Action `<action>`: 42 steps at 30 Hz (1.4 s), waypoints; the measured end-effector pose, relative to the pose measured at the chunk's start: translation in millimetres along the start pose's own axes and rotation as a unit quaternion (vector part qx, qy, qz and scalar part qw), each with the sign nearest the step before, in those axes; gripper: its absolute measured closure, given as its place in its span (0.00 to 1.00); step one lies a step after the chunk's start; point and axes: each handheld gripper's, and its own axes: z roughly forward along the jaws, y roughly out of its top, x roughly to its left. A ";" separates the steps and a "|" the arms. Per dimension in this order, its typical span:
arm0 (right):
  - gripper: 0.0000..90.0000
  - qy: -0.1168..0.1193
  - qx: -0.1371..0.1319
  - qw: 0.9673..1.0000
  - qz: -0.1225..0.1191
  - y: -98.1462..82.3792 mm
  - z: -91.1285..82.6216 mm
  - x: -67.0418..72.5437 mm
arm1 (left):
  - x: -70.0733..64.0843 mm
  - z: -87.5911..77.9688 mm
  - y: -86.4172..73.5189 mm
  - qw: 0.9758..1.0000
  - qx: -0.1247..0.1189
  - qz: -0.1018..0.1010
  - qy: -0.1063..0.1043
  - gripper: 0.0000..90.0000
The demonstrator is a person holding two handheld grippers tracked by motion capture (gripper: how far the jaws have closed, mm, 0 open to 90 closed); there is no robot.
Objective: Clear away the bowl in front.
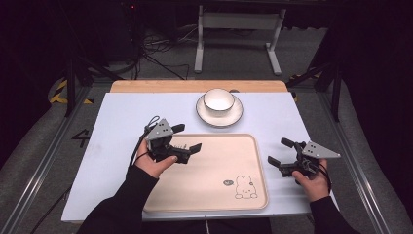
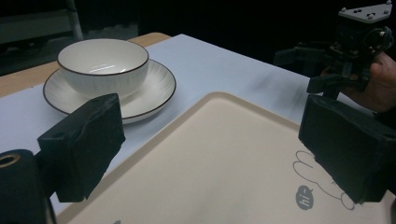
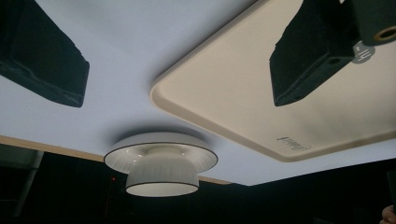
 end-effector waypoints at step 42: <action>0.06 0.004 -0.005 1.000 0.003 -0.4 -1.0 -1.0 | 46.5 70.5 50.0 0.998 0.058 -0.009 0.008 0.16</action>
